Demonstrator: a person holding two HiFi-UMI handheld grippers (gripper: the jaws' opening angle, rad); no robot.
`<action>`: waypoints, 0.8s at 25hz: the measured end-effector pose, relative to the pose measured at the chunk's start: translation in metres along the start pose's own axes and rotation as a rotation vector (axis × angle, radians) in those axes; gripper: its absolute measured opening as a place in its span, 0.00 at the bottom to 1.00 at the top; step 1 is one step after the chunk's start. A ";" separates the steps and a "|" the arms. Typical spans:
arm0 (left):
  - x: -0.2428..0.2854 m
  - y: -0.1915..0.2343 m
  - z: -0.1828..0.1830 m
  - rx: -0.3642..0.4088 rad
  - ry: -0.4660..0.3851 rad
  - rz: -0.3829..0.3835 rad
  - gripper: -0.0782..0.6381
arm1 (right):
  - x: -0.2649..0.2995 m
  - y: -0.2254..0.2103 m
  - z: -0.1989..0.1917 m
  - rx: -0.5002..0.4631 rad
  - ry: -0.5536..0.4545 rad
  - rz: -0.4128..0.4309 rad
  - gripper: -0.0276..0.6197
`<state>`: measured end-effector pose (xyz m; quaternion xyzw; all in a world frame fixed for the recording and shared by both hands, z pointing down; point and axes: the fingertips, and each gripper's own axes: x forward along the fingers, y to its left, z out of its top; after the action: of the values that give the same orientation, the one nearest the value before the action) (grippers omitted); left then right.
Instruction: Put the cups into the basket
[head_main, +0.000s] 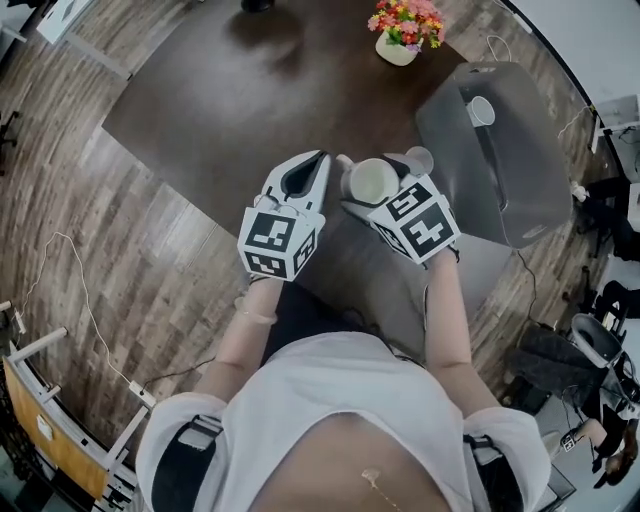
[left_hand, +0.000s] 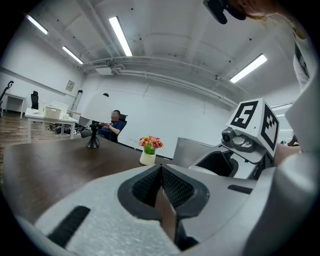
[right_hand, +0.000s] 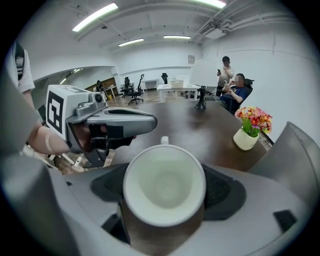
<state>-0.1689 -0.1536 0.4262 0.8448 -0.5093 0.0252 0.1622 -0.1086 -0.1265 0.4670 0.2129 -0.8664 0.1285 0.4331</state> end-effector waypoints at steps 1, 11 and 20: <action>0.000 -0.004 0.002 0.008 -0.001 -0.005 0.12 | -0.004 0.000 0.000 0.000 -0.002 -0.001 0.68; -0.009 -0.030 0.015 0.076 -0.005 -0.035 0.12 | -0.042 0.009 0.001 -0.011 -0.021 -0.015 0.68; -0.011 -0.048 0.012 0.090 -0.002 -0.055 0.12 | -0.055 0.017 -0.010 -0.017 -0.013 -0.007 0.68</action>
<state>-0.1343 -0.1271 0.4002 0.8650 -0.4843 0.0430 0.1241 -0.0806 -0.0932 0.4285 0.2130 -0.8695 0.1181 0.4297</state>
